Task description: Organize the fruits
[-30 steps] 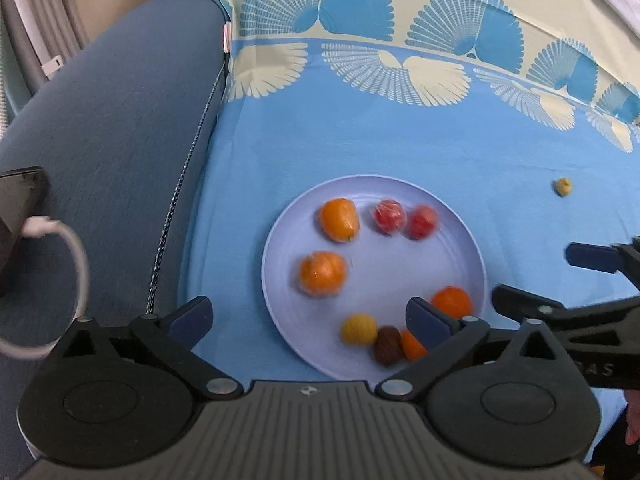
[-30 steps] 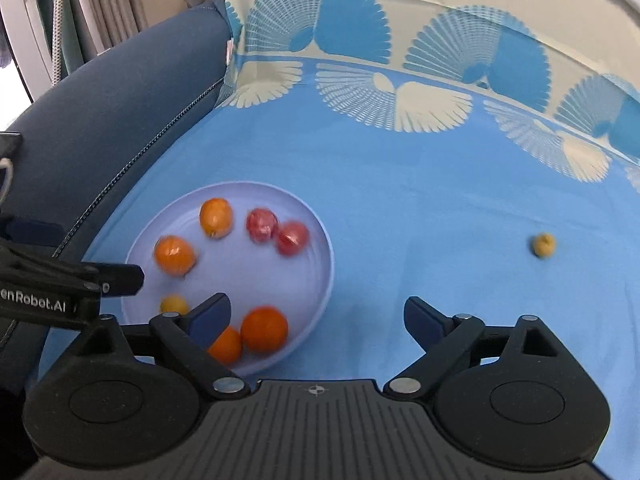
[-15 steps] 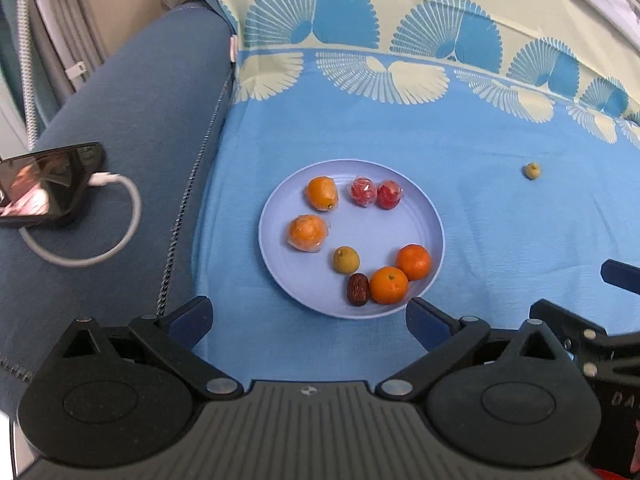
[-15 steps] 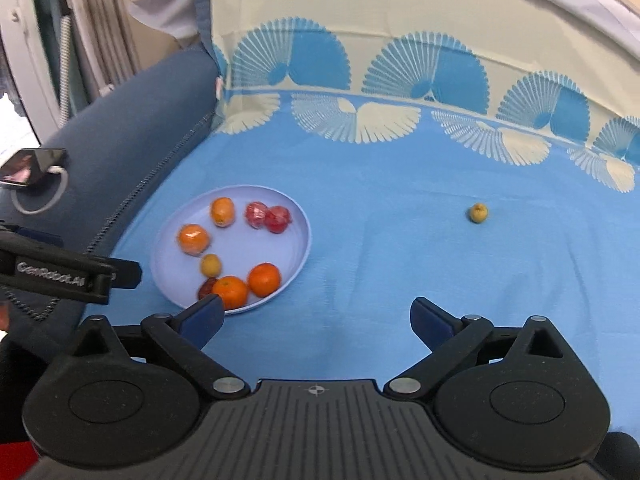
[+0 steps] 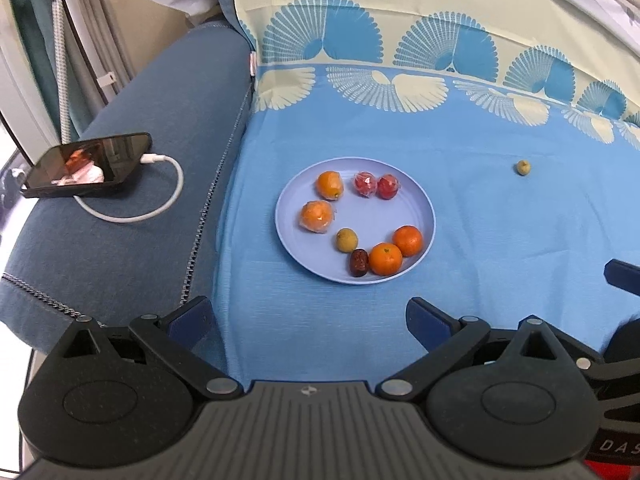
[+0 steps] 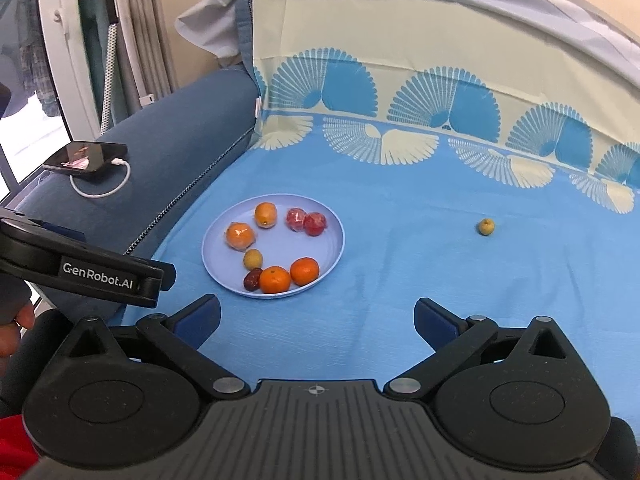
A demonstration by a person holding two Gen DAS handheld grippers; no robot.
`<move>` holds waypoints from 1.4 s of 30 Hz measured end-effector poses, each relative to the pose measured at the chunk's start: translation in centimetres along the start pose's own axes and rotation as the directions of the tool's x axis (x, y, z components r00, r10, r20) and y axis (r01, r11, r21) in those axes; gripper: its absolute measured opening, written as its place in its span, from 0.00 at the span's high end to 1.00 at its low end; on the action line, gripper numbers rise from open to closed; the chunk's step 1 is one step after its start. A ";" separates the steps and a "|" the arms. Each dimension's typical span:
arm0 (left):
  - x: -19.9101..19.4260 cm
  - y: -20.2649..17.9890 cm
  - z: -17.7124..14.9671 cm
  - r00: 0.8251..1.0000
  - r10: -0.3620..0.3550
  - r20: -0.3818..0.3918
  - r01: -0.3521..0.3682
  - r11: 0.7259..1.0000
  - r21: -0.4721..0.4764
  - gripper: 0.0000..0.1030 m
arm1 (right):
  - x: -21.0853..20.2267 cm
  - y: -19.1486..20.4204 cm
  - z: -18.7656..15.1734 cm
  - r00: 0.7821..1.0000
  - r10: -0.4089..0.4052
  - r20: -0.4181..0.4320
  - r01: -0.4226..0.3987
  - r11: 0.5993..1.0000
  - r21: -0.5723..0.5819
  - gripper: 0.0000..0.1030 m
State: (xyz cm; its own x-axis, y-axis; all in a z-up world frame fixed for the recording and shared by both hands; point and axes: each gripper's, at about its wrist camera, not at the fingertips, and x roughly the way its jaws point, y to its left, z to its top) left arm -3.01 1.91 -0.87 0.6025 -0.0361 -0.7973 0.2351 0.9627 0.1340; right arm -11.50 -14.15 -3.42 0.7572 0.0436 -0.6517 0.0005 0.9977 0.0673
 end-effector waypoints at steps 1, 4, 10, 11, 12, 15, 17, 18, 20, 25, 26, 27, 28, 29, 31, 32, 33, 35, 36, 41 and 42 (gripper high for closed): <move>-0.1 0.0 0.0 1.000 0.007 0.003 -0.007 1.000 0.002 0.00 | -0.2 0.1 -0.1 1.000 -0.002 0.004 0.002 1.000 -0.003 0.01; -0.6 0.2 -0.3 1.000 0.019 0.015 -0.019 1.000 0.000 0.00 | -0.6 0.3 -0.3 1.000 -0.008 0.009 0.008 1.000 -0.007 0.01; -0.8 0.2 -0.4 1.000 0.030 0.007 -0.030 1.000 0.002 0.00 | -1.0 0.4 -0.4 1.000 -0.021 0.014 0.021 1.000 -0.021 0.01; -0.9 0.2 -0.4 0.999 0.046 0.012 -0.046 0.999 0.002 0.00 | -1.0 0.5 -0.3 1.000 -0.022 0.014 0.022 0.999 -0.023 0.01; -1.0 0.1 -0.4 0.999 0.051 0.015 -0.051 0.999 0.006 0.00 | -1.0 0.6 -0.3 1.000 -0.022 0.014 0.022 0.999 -0.025 0.01; -1.2 0.0 -0.5 0.999 0.048 0.017 -0.048 0.999 0.012 0.00 | -1.0 0.6 -0.3 1.000 -0.025 0.012 0.025 0.999 -0.026 0.01; -1.2 0.0 -0.5 0.999 0.048 0.017 -0.048 0.999 0.014 0.00 | -1.0 0.6 -0.3 1.000 -0.028 0.012 0.029 0.999 -0.024 0.01; -1.2 -0.1 -0.5 0.999 0.047 0.015 -0.048 0.999 0.014 0.00 | -1.0 0.6 -0.3 0.999 -0.030 0.011 0.030 0.999 -0.022 0.01; -1.2 -0.2 -0.5 0.999 0.048 0.013 -0.049 0.999 0.018 0.00 | -1.0 0.6 -0.2 0.999 -0.033 0.009 0.033 0.999 -0.020 0.01; -1.2 -0.3 -0.4 0.999 0.052 0.013 -0.052 0.998 0.022 0.00 | -0.9 0.4 0.1 0.999 -0.036 0.004 0.036 0.999 -0.021 0.01; -1.2 -0.3 -0.4 0.999 0.052 0.012 -0.053 0.998 0.022 0.00 | -0.8 0.4 0.2 0.999 -0.036 0.005 0.036 0.999 -0.021 0.01; -1.2 -0.3 -0.3 0.999 0.052 0.010 -0.052 0.998 0.022 0.00 | -0.8 0.5 0.2 0.999 -0.035 0.005 0.035 0.999 -0.021 0.01; -1.2 -0.3 -0.3 0.999 0.052 0.009 -0.052 0.998 0.022 0.00 | -0.7 0.5 0.3 0.999 -0.034 0.006 0.034 0.999 -0.022 0.01; -1.2 -0.4 -0.3 0.999 0.052 0.008 -0.053 0.998 0.024 0.00 | -0.7 0.5 0.3 0.999 -0.033 0.006 0.033 0.999 -0.023 0.01; -1.2 -0.4 -0.3 0.998 0.056 0.008 -0.056 0.998 0.028 0.00 | -0.6 0.6 0.4 1.000 -0.030 0.007 0.030 0.999 -0.024 0.01; -1.1 -0.5 -0.3 0.998 0.059 0.008 -0.060 0.998 0.030 0.00 | -0.6 0.6 0.4 1.000 -0.030 0.006 0.030 0.999 -0.023 0.01; -1.1 -0.5 -0.4 0.998 0.063 0.007 -0.063 0.997 0.033 0.00 | -0.5 0.7 0.4 1.000 -0.029 0.005 0.029 0.999 -0.022 0.01; -0.9 -0.5 -0.4 0.998 0.066 0.006 -0.066 0.997 0.036 0.00 | -0.3 0.6 0.4 1.000 -0.029 0.002 0.029 0.999 -0.021 0.01; -0.9 -0.5 -0.4 0.998 0.068 0.006 -0.068 0.997 0.036 0.00 | -0.3 0.6 0.4 1.000 -0.030 0.000 0.030 0.999 -0.021 0.01; -0.7 -0.4 -0.4 0.997 0.071 0.003 -0.071 0.997 0.033 0.00 | -0.1 0.6 0.3 0.999 -0.031 -0.006 0.031 0.999 -0.019 0.01; -0.7 -0.4 -0.4 0.998 0.070 0.002 -0.070 0.997 0.033 0.00 | 0.0 0.7 0.3 0.999 -0.032 -0.006 0.032 0.999 -0.019 0.01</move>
State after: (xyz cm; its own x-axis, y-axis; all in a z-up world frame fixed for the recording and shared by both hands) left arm -3.81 1.64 -0.62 0.6192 0.0310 -0.7846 0.2171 0.9535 0.2090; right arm -11.31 -13.51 -3.08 0.7527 0.0116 -0.6582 0.0124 0.9994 0.0318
